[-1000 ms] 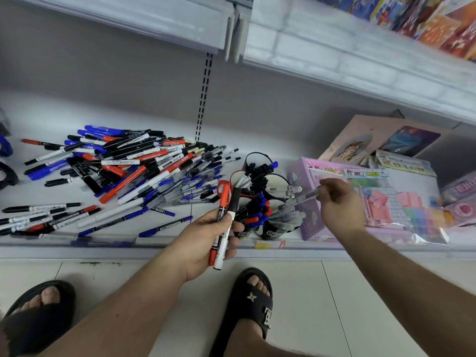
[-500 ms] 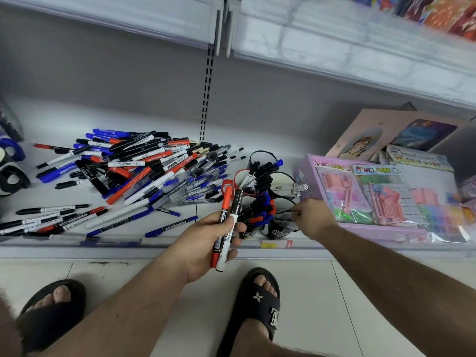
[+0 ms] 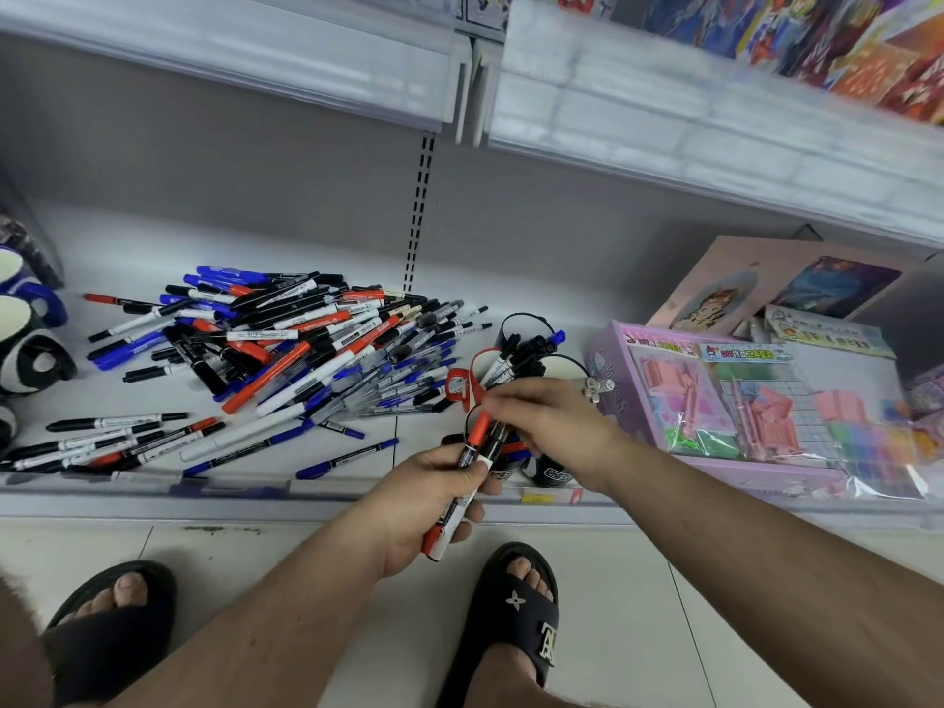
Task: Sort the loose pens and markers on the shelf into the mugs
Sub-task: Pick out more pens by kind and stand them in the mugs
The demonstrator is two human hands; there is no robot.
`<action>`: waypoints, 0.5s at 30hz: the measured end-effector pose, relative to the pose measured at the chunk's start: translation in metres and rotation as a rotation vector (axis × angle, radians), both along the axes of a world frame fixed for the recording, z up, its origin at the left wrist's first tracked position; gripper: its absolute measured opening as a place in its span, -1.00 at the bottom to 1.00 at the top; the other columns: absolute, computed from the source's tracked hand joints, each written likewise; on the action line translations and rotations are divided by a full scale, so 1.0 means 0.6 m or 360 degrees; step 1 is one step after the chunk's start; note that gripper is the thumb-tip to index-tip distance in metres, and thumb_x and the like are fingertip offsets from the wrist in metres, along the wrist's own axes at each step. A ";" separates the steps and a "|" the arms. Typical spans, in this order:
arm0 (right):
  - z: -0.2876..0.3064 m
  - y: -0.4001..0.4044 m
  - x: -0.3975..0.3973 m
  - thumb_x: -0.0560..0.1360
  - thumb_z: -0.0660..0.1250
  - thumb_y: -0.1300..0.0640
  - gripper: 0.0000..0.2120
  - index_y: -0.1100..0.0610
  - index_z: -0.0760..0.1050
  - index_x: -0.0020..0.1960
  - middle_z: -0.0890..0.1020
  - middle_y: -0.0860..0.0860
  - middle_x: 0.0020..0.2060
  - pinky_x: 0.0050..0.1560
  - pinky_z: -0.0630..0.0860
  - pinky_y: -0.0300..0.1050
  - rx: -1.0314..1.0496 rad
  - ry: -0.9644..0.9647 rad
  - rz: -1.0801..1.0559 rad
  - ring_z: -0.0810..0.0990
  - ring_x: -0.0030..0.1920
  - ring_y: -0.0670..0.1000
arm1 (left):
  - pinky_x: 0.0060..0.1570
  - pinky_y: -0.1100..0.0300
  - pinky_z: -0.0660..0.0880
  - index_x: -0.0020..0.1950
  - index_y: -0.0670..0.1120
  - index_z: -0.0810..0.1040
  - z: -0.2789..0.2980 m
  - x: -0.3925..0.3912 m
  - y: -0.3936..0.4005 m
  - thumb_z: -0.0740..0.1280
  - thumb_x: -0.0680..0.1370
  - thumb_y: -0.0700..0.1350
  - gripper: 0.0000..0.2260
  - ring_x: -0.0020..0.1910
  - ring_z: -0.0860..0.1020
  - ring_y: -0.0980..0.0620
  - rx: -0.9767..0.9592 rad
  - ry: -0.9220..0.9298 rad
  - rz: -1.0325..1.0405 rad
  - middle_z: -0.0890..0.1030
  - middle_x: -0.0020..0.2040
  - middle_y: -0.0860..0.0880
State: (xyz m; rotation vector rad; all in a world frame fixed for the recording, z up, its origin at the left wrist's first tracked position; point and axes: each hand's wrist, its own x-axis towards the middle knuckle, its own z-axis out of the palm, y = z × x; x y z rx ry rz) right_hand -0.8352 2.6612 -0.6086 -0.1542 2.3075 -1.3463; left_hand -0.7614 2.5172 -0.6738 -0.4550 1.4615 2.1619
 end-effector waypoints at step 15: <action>-0.051 0.066 -0.071 0.52 0.41 0.23 -0.87 0.13 0.67 0.05 0.68 -0.09 -0.22 -0.06 0.59 -0.13 0.0288 0.0488 -0.0593 0.63 -0.22 -0.09 | -0.29 0.10 0.47 0.18 -0.08 0.60 -0.011 -0.023 -0.058 0.22 0.67 -0.13 -0.82 -0.31 0.44 0.01 0.0011 -0.0134 0.0622 0.52 -0.17 -0.07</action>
